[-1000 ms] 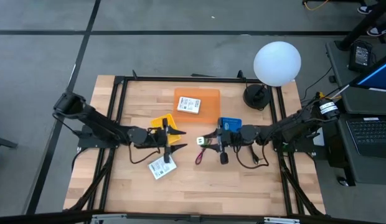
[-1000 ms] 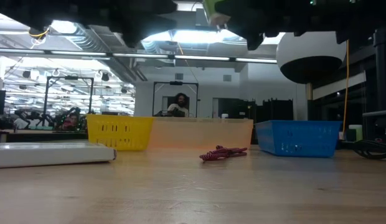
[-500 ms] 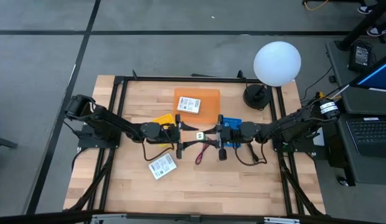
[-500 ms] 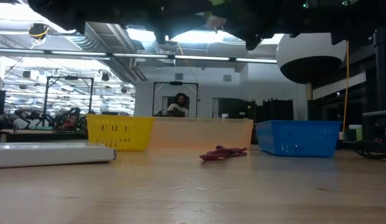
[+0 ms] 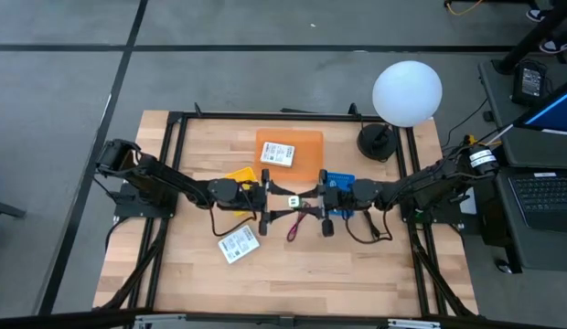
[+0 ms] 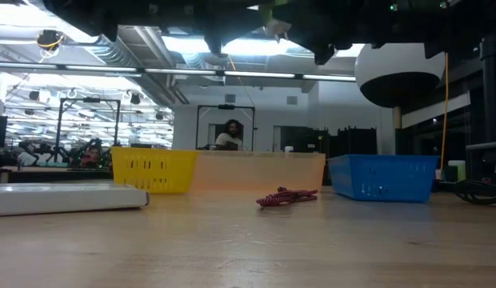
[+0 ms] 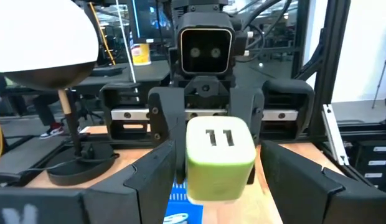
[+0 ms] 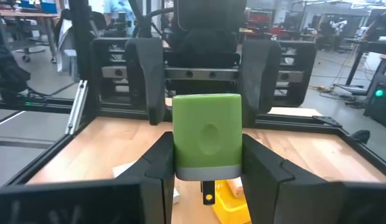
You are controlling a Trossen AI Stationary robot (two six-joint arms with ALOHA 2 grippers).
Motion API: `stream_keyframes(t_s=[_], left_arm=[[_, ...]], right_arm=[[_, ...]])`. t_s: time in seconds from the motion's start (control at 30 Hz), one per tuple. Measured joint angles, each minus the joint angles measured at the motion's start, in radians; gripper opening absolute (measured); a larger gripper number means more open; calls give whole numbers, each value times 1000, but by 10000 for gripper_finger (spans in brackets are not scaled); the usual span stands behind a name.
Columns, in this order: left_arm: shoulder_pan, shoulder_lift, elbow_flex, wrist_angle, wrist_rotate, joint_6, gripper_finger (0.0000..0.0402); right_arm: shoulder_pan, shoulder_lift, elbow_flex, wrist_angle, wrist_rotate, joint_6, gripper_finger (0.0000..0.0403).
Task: Pick and place items into bin
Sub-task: Put the green charger adapter into the yellow bin
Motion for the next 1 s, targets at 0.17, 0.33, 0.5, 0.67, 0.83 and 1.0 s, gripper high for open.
stream_keyframes(t_s=[0.17, 0.33, 0.5, 0.67, 0.83, 1.0], left_arm=[[-1, 0, 0, -15, 1, -3, 228], [-1, 0, 0, -14, 1, -1, 223], [-1, 0, 0, -14, 1, 1, 194], [-1, 0, 0, 0, 0, 47, 145], [-1, -1, 0, 4, 9, 66, 135], [-1, -1, 0, 5, 13, 73, 135]], right_arm=[[1, 0, 0, 3, -1, -2, 117], [1, 0, 0, 7, 0, -3, 117], [1, 0, 0, 9, 0, -5, 117], [1, 0, 0, 14, 2, -12, 117], [1, -1, 0, 14, 4, -27, 117], [1, -1, 0, 14, 4, -27, 117]])
